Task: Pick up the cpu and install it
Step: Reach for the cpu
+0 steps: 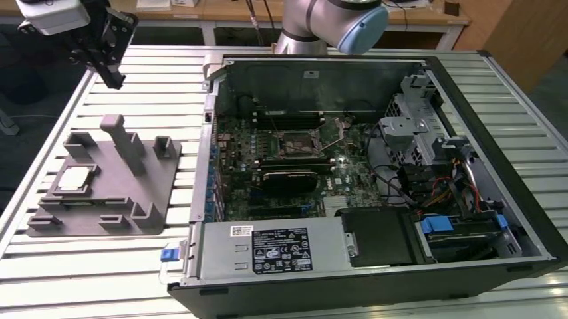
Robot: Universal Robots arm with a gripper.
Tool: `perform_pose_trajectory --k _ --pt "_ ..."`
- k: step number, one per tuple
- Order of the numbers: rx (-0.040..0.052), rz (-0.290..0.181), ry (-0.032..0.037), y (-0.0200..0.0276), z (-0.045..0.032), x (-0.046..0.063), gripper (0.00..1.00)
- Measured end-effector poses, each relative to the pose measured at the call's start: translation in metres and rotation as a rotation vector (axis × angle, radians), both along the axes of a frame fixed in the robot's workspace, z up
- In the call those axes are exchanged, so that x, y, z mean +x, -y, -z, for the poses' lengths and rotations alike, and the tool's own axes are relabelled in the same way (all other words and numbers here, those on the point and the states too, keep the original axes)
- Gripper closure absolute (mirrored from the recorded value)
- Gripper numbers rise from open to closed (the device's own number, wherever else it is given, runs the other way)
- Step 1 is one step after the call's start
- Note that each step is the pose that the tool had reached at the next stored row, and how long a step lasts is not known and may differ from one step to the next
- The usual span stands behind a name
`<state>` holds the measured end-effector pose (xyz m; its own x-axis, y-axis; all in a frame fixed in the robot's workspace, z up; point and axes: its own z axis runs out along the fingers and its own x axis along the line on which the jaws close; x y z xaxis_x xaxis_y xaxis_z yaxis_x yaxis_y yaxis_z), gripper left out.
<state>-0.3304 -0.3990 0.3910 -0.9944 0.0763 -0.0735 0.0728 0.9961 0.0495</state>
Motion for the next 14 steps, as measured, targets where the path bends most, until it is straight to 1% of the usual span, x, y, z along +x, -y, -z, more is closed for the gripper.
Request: perform_pose_trajectory --k 14 --pt "0.0001 0.000 0.0008 0.0000 0.0062 -0.025 0.89"
